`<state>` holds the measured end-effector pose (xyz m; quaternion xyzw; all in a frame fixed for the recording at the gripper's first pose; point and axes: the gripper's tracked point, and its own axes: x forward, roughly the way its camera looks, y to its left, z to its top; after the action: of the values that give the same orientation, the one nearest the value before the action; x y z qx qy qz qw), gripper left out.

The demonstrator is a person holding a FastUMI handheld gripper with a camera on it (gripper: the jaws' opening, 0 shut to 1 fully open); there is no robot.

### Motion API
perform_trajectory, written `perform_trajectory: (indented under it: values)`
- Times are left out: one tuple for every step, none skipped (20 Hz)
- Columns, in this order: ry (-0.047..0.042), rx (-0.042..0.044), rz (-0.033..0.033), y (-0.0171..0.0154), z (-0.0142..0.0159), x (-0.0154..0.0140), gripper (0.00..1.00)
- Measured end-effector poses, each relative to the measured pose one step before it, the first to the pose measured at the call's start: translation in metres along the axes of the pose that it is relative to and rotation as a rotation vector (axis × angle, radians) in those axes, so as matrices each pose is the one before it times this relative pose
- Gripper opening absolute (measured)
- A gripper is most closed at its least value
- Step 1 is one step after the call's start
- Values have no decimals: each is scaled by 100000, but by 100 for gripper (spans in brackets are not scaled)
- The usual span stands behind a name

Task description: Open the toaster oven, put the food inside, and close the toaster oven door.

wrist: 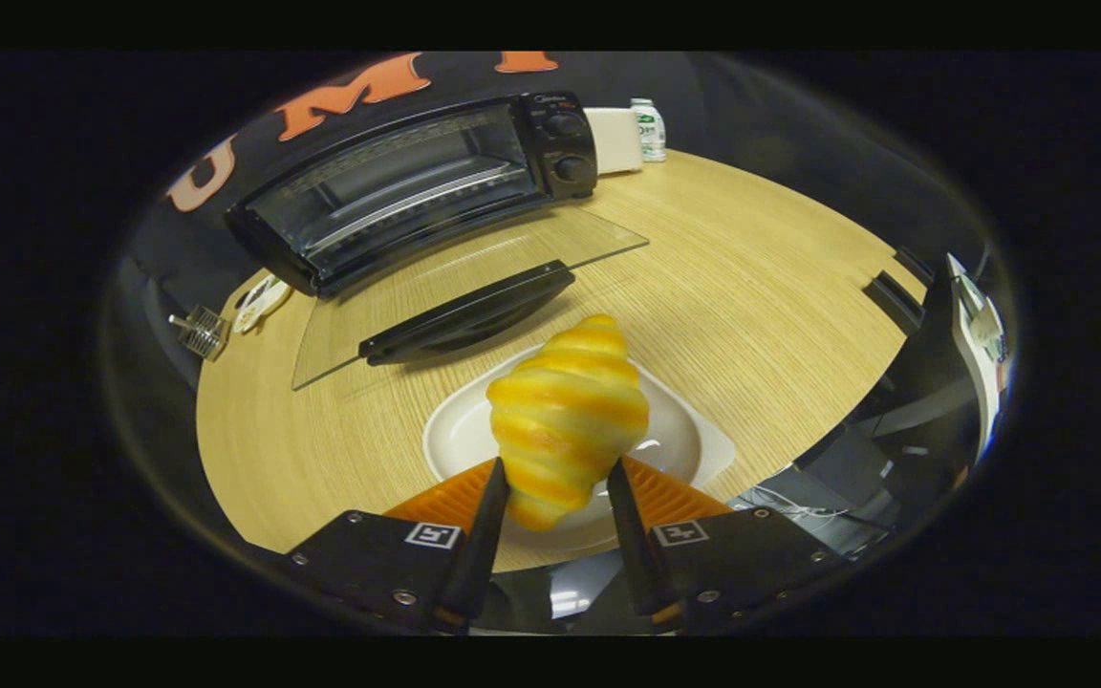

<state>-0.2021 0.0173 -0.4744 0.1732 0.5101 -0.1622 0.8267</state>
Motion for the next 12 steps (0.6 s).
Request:
perform_trajectory:
  values:
    - [-1132, 2464, 1244, 57, 343, -376, 56]
    - [-1178, 1755, 858, -117, 541, -393, 55]
    - [-2002, 2074, 1046, -61, 824, -618, 55]
    - [-2324, 2141, 1121, -81, 981, -636, 55]
    - [-2311, 1928, 860, -173, 1040, -594, 55]
    - [-2344, 1975, 1309, 32, 1113, -512, 55]
    - [-2179, 2012, 1435, 13, 1064, -387, 55]
    - [-1730, 1855, 1653, 126, 973, -376, 55]
    - [-1368, 1638, 1862, 159, 868, -245, 55]
    - [-1393, 1363, 1590, 211, 889, -168, 55]
    - [-1224, 795, 1717, 308, 726, -70, 55]
    - [-1178, 849, 1642, 387, 718, 46, 55]
